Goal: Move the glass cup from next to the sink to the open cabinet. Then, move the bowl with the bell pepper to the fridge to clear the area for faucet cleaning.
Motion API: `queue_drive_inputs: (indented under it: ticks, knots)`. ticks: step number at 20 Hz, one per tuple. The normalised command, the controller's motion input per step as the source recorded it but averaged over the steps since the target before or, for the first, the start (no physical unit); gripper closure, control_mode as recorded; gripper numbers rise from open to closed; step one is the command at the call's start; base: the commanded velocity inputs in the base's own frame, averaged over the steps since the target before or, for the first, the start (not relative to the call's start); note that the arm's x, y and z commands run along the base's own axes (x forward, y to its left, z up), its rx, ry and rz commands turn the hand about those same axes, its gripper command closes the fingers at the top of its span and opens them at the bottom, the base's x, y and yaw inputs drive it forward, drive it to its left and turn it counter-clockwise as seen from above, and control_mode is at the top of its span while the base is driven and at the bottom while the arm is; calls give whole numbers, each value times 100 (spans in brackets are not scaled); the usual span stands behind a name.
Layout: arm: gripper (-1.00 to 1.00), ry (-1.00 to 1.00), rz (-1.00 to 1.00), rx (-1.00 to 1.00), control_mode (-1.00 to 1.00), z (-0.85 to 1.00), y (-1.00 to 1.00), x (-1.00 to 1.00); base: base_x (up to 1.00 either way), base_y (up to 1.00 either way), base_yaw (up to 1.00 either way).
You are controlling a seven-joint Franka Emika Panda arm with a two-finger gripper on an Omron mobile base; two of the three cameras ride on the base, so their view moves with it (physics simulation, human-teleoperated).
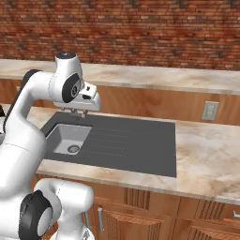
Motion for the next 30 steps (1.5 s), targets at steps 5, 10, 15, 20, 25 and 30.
queue_drive_inputs:
  ticks: [5,10,15,20,25,30]
  knots:
    - [-100,0,0,0,-100,-4,0,-49,0,0,0]
    - [-100,0,0,0,100,-10,2,-40,-54,33,0]
    - [-100,0,0,0,100,0,0,0,-7,100,0]
    - [-100,0,0,0,100,0,0,0,43,100,0]
    - [-100,0,0,0,100,0,0,0,52,82,0]
    - [-100,1,0,0,-100,-20,0,32,10,0,0]
